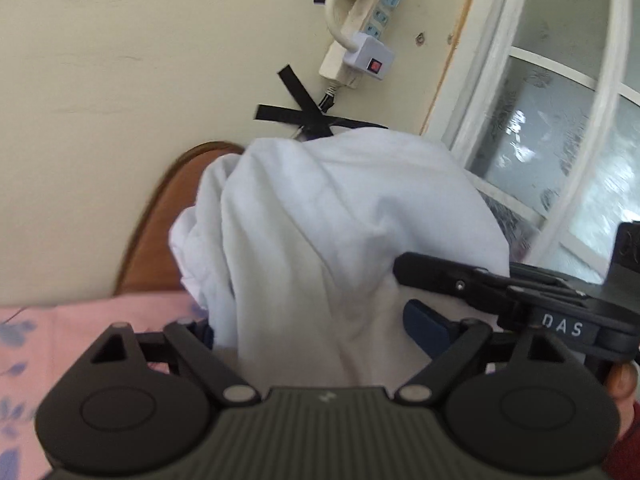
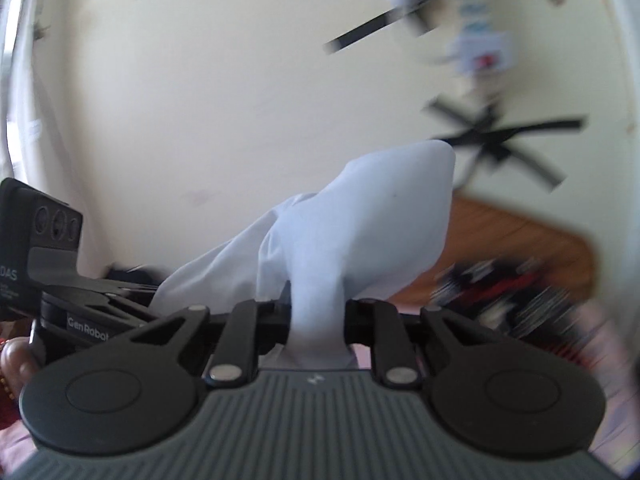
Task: Fold small clothes
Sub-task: 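Carry the white shirt with both grippers onto the black-red clothing pile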
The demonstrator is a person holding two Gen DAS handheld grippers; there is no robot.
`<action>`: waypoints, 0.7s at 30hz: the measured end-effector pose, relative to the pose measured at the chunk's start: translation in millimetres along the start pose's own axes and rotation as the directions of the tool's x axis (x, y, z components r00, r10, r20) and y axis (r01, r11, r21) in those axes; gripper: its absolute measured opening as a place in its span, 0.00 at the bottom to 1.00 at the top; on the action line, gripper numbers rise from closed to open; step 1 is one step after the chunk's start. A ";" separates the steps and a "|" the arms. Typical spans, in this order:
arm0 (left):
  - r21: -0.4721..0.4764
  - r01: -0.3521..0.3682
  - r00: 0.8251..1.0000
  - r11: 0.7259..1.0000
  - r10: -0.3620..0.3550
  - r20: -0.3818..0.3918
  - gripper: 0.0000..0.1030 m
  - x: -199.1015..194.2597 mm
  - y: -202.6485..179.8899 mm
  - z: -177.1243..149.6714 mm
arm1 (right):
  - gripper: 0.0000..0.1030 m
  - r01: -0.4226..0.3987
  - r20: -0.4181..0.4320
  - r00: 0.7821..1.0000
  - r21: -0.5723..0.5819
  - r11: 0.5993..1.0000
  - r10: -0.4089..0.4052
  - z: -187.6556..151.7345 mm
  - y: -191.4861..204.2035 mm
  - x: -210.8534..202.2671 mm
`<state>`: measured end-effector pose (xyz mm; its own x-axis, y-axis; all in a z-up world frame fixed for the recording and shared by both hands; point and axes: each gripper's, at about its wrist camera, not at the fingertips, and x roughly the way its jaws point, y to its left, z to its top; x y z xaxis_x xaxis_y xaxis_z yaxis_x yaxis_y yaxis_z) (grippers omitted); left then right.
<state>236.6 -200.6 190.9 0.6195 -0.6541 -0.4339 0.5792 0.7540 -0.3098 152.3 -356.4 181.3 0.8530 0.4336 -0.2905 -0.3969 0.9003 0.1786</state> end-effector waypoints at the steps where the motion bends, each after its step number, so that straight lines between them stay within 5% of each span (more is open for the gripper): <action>1: -0.003 0.000 1.000 1.000 0.000 -0.013 0.92 25.2 -3.3 7.8 | 0.21 0.037 -0.007 0.999 -0.013 0.999 -0.037 5.4 -15.7 6.5; 5: 0.020 -0.111 0.988 0.994 0.113 -0.109 0.98 116.8 -5.4 6.1 | 0.23 0.250 -0.100 0.963 0.002 0.968 -0.248 1.0 -84.5 54.3; 7: 0.020 -0.181 0.966 0.983 0.181 -0.183 0.97 147.2 0.4 -7.1 | 0.38 0.392 -0.168 0.909 0.031 0.920 -0.381 -19.3 -114.9 80.8; 8: 0.004 -0.184 0.964 0.983 0.181 -0.195 0.98 151.8 4.1 -12.8 | 0.45 0.402 -0.147 0.909 0.067 0.913 -0.389 -29.4 -123.8 81.4; 11: -0.035 -0.171 0.966 0.985 0.161 -0.201 1.00 138.3 9.6 -21.8 | 0.59 0.376 -0.075 0.927 0.187 0.908 -0.369 -36.6 -127.3 59.1; 16: 0.077 -0.225 0.967 0.971 0.233 -0.106 1.00 80.8 -4.8 -37.9 | 0.59 0.429 0.080 0.885 0.240 0.871 -0.458 -44.6 -97.0 -4.8; 21: 0.191 -0.294 0.950 0.936 0.308 -0.048 1.00 23.3 -24.9 -76.0 | 0.68 0.335 0.086 0.920 0.330 0.882 -0.382 -82.7 -46.9 -48.4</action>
<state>196.4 -230.1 124.3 0.7415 -0.3860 -0.5488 0.4612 0.8873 -0.0009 101.6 -416.6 109.2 0.9656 0.0520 -0.2547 0.0477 0.9277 0.3702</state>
